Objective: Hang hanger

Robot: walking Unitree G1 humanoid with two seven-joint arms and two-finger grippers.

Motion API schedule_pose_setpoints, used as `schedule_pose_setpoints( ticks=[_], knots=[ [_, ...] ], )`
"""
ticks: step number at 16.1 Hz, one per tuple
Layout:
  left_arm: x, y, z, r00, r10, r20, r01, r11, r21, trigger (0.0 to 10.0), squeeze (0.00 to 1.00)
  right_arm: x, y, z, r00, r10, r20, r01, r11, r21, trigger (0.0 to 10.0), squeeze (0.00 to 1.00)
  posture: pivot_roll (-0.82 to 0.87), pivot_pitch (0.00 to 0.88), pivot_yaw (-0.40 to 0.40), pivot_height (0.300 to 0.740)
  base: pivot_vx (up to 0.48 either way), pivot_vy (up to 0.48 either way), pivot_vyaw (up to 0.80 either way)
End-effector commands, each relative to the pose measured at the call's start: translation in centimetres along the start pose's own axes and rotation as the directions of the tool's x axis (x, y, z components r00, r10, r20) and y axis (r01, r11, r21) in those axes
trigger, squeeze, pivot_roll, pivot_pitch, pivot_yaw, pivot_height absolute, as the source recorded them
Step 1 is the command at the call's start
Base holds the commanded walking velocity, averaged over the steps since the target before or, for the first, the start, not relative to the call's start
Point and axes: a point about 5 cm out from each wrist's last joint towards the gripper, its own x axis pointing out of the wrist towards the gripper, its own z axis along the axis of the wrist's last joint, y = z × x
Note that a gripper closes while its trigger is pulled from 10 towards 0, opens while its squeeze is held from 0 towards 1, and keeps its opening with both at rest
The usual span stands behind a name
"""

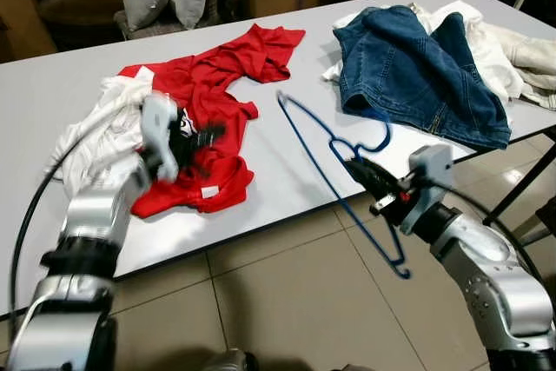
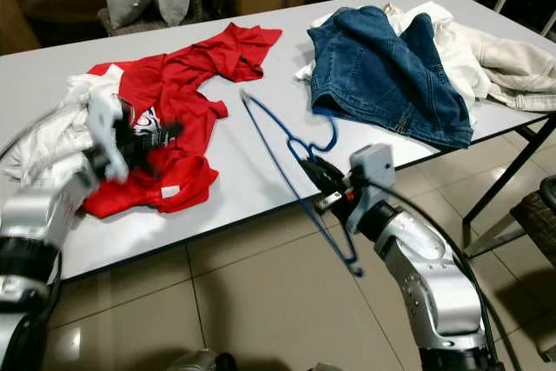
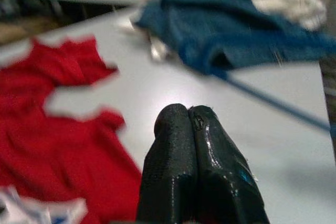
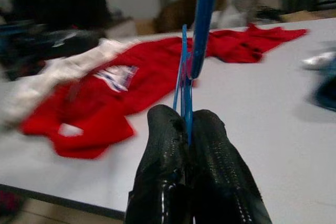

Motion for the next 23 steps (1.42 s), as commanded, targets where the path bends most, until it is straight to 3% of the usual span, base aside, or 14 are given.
schedule_pose_setpoints(
  ticks=[1, 2, 3, 5, 7, 8, 9, 13, 15, 17, 20, 22, 23],
  knots=[
    [0.2, 0.3, 1.4, 0.999, 0.034, 0.041, -0.034, 0.999, 0.008, 0.0, 0.0, 0.0, 0.4, 0.8, 0.999, 0.045, 0.025, -0.046, 0.999, 0.025, 10.0, 0.0, -0.1, 0.043, 0.048, 0.74, 0.0, 0.0, 0.0],
    [0.3, 0.2, 2.3, 0.997, 0.052, 0.055, -0.054, 0.998, 0.033, 0.0, 0.0, 0.0, 0.4, 0.9, 0.999, 0.033, 0.029, -0.034, 0.998, 0.048, 10.0, 0.0, -0.1, 0.042, 0.046, 0.74, 0.0, 0.0, 0.0],
    [0.4, 0.0, 2.9, 0.996, 0.059, 0.069, -0.062, 0.997, 0.049, 0.0, 0.0, 0.0, 0.4, 1.1, 0.999, 0.027, 0.021, -0.027, 1.0, 0.013, 10.0, 0.0, -0.1, 0.041, 0.049, 0.74, 0.0, 0.0, 0.0],
    [-0.2, -0.6, 1.1, 0.994, 0.01, -0.11, 0.016, 0.972, 0.235, 0.0, 0.0, -0.1, 0.7, 0.5, 0.998, 0.056, -0.029, -0.056, 0.998, 0.021, 10.0, 0.0, -0.09, 0.038, 0.053, 0.74, 0.0, 0.0, 0.0],
    [-0.5, -0.8, -0.2, 0.984, 0.008, -0.177, 0.035, 0.971, 0.238, 0.3, 0.0, -0.2, 0.7, 0.2, 0.998, 0.044, -0.052, -0.044, 0.999, 0.003, 10.0, 0.0, -0.09, 0.038, 0.056, 0.74, 0.0, 0.0, 0.0],
    [-1.0, -0.6, -1.8, 0.964, 0.041, -0.261, 0.026, 0.968, 0.251, 10.0, 0.0, -0.3, 0.3, -0.5, 0.993, 0.003, -0.12, -0.008, 0.999, -0.042, 10.0, 0.0, -0.1, 0.038, 0.057, 0.74, 0.0, 0.0, 0.0],
    [-1.4, -0.5, -2.9, 0.95, 0.055, -0.308, 0.024, 0.969, 0.245, 10.0, 1.0, -0.4, -0.2, -0.9, 0.987, -0.049, -0.152, 0.04, 0.997, -0.061, 10.0, 0.0, -0.1, 0.038, 0.057, 0.74, 0.0, 0.0, 0.0],
    [-2.3, -1.1, -5.9, 0.939, 0.039, -0.341, 0.014, 0.989, 0.151, 10.0, 1.0, -1.1, -1.1, -1.2, 0.979, -0.102, -0.174, 0.096, 0.994, -0.044, 10.0, 0.0, -0.11, 0.039, 0.062, 0.74, 0.0, 0.0, 0.0],
    [-2.3, -1.2, -6.5, 0.931, 0.053, -0.362, 0.011, 0.985, 0.173, 10.0, 1.0, -1.2, -1.0, -1.0, 0.984, -0.079, -0.16, 0.078, 0.997, -0.014, 10.0, 0.0, -0.11, 0.038, 0.059, 0.74, 0.0, 0.0, 0.0],
    [-2.0, -0.6, -6.9, 0.925, 0.118, -0.362, -0.052, 0.981, 0.189, 10.0, 1.0, -1.3, -1.3, -0.1, 0.987, -0.107, -0.12, 0.091, 0.988, -0.126, 10.0, 0.0, -0.12, 0.034, 0.058, 0.74, 0.0, 0.0, 0.0],
    [-2.1, -0.4, -7.2, 0.924, 0.129, -0.359, -0.066, 0.981, 0.181, 10.0, 1.0, -1.2, -1.2, 0.8, 0.994, -0.098, -0.052, 0.091, 0.989, -0.118, 10.0, 0.0, -0.13, 0.029, 0.057, 0.74, 0.0, 0.0, 0.0],
    [-2.4, 0.1, -7.6, 0.922, 0.155, -0.356, -0.11, 0.984, 0.142, 10.0, 1.0, -1.1, -0.9, 1.2, 0.997, -0.071, 0.016, 0.071, 0.997, 0.024, 10.0, 0.0, -0.13, 0.023, 0.059, 0.74, 0.0, 0.0, 0.0],
    [-2.5, 0.2, -7.7, 0.92, 0.153, -0.36, -0.111, 0.984, 0.136, 10.0, 1.0, -1.0, -1.0, 1.2, 0.997, -0.075, 0.016, 0.074, 0.997, 0.023, 10.0, 0.0, -0.13, 0.022, 0.06, 0.74, 0.0, 0.0, 0.0]
  ],
)
